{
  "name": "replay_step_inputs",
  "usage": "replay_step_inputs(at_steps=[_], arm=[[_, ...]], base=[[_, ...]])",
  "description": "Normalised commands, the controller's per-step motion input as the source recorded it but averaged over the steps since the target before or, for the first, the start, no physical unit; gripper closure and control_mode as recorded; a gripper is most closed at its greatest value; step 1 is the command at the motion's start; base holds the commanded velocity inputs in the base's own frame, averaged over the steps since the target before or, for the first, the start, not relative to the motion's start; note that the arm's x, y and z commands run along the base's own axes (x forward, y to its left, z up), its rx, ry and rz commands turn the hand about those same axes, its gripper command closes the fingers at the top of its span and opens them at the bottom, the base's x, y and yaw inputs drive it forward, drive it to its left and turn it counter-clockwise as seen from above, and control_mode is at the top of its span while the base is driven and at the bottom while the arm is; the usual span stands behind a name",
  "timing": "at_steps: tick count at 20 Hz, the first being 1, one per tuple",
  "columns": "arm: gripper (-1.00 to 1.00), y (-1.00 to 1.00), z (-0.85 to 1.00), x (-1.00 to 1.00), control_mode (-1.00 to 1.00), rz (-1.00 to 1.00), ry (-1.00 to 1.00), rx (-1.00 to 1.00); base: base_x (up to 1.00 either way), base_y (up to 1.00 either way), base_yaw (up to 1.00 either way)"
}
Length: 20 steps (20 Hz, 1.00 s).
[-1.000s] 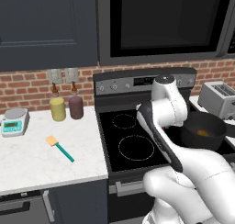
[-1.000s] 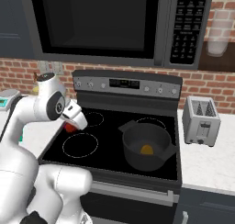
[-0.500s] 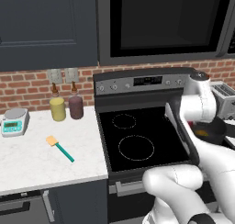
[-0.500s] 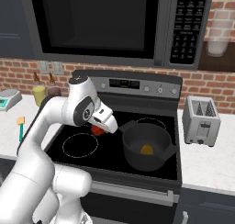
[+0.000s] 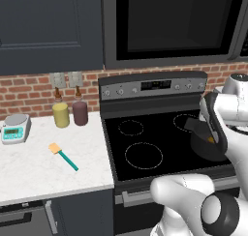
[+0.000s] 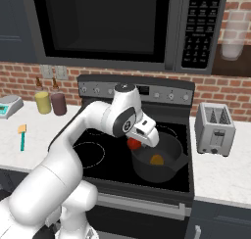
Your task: Put the bell pepper and avocado in the pot. Retrieve the spatula and lightly stir the vegetables in the pot.
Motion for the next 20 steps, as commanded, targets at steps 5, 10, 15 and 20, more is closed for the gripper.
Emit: replay_step_inputs(at_steps=[5, 10, 15, 20], arm=[[1.0, -0.58, -0.03, 0.27, -1.0, 0.0, 0.0, 0.02], [1.0, -0.18, -0.24, 0.2, -1.0, 0.0, 0.01, -0.01], [1.0, 0.0, -0.44, 0.12, -1.0, 0.0, 0.0, -0.05], [1.0, 0.0, -0.37, 0.17, -1.0, 0.0, 0.0, -0.02]], base=[[0.0, 0.0, 0.0], [0.0, 0.0, 0.0], [0.0, 0.0, 0.0], [0.0, 0.0, 0.0]])
